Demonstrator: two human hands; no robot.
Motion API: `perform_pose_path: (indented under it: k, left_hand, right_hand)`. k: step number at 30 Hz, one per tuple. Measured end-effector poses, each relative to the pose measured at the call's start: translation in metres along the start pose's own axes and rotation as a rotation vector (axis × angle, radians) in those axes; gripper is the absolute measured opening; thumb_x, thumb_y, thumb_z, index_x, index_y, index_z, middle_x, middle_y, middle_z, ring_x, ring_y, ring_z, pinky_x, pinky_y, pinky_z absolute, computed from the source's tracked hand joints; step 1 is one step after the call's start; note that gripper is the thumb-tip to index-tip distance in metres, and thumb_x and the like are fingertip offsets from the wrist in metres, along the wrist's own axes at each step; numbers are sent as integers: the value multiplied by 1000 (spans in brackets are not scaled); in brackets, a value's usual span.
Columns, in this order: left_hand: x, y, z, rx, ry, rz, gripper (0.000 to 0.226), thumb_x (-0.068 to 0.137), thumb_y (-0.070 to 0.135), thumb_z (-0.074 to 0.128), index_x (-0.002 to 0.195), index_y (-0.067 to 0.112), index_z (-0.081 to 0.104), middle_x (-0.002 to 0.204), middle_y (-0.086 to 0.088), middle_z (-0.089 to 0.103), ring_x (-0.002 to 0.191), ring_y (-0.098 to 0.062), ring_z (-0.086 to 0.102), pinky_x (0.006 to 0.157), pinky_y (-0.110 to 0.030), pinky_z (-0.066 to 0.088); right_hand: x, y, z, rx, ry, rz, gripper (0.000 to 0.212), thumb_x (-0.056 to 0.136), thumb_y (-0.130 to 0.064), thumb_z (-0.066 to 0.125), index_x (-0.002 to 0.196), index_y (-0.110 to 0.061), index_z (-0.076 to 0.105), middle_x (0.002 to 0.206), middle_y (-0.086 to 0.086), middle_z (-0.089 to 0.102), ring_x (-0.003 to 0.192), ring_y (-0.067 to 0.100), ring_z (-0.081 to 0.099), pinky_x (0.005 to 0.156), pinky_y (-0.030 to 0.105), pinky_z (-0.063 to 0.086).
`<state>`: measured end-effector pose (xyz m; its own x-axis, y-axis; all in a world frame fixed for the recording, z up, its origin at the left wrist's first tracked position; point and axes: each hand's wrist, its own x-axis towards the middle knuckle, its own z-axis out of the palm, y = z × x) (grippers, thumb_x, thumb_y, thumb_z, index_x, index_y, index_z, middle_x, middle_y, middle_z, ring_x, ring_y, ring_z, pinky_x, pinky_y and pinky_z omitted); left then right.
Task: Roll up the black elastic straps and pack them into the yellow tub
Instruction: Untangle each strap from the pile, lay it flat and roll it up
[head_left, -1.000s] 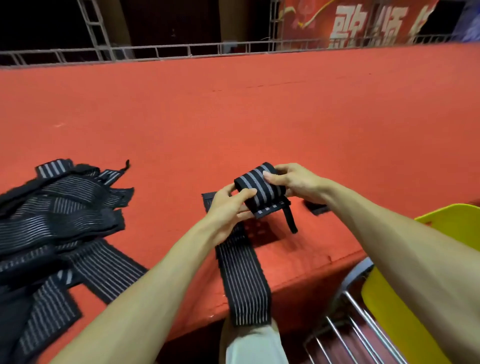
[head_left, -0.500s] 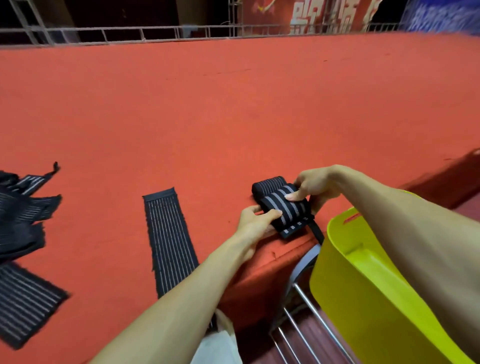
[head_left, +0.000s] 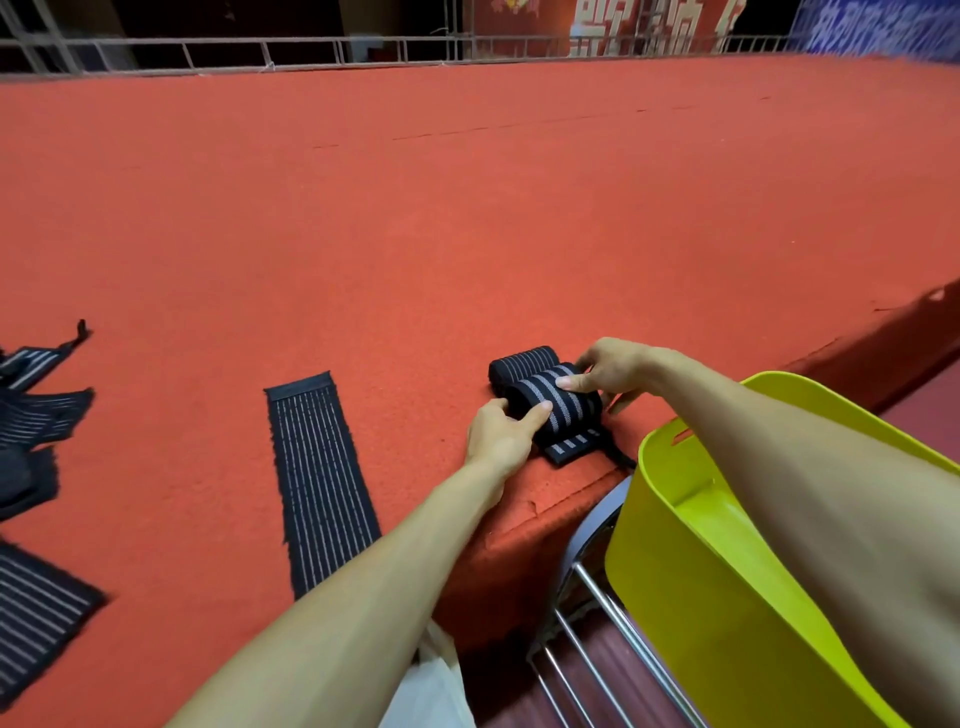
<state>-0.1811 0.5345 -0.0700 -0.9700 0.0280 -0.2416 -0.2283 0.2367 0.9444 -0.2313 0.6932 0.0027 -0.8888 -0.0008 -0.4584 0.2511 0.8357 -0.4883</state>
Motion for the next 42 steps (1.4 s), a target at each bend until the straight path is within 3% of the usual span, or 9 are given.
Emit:
perform_pose_path:
  k: [3, 6, 9, 16, 21, 26, 36, 39, 42]
  left_hand:
    - [-9, 10, -12, -42, -45, -11, 52, 90, 42, 63, 131, 11, 51, 113, -17, 66, 66, -17, 59, 58, -25, 48]
    - [-13, 9, -37, -32, -8, -11, 40, 94, 33, 58, 130, 16, 51, 111, -10, 63, 68, -17, 56, 68, -30, 48]
    - [-25, 11, -81, -45, 57, 23, 30, 95, 23, 57, 124, 18, 55, 93, 0, 59, 71, -17, 56, 71, -34, 52]
    - [-67, -13, -219, 121, 223, 118, 16, 92, 10, 56, 100, 20, 66, 94, 1, 63, 82, -15, 58, 79, -32, 50]
    - [-106, -47, -307, 277, 308, 165, 16, 90, 8, 59, 92, 21, 69, 78, 6, 63, 80, -14, 59, 78, -27, 45]
    - [-144, -88, -390, 395, 477, 166, 17, 88, 10, 62, 93, 23, 71, 89, 9, 68, 88, -7, 60, 84, -20, 42]
    - [-120, -146, -480, 884, 748, 430, 25, 84, 19, 55, 102, 17, 71, 99, 3, 65, 101, -19, 56, 95, -31, 35]
    - [-102, -162, -482, 918, 726, 384, 31, 88, 22, 51, 112, 15, 69, 108, 0, 64, 106, -21, 56, 100, -33, 35]
    - [-96, -176, -478, 909, 760, 375, 35, 89, 25, 46, 111, 14, 70, 108, 1, 66, 105, -20, 57, 101, -36, 37]
  right_hand:
    - [-6, -6, 0, -144, 134, 8, 59, 85, -43, 71, 126, -2, 58, 110, 14, 63, 93, 29, 65, 74, 37, 58]
    - [-16, -24, 5, -258, 366, -74, 56, 81, -36, 75, 126, -6, 59, 126, 17, 58, 117, 31, 56, 96, 34, 47]
    - [-29, -55, 23, -222, 451, -230, 39, 82, -24, 70, 118, -9, 64, 124, 17, 58, 117, 30, 55, 97, 31, 43]
    - [-53, -162, 106, -178, 221, -588, 22, 88, -23, 68, 108, -13, 70, 108, 7, 70, 94, 16, 60, 75, 20, 37]
    - [-60, -229, 171, -138, 105, -706, 14, 89, -21, 67, 101, -15, 72, 98, -2, 71, 87, 8, 57, 75, 19, 38]
    - [-62, -290, 230, -101, -2, -796, 3, 89, -20, 67, 91, -21, 70, 83, -8, 67, 80, 8, 60, 73, 22, 44]
    - [-24, -364, 309, -36, -63, -739, 5, 89, -16, 65, 89, -17, 69, 74, -8, 65, 69, 9, 59, 84, 34, 53]
    - [-4, -383, 331, 56, -16, -669, 7, 87, -18, 66, 94, -17, 69, 88, 0, 71, 84, 19, 68, 90, 40, 53]
    - [13, -400, 350, 134, 51, -584, 28, 87, -25, 69, 111, -10, 65, 106, 5, 69, 102, 23, 65, 91, 29, 47]
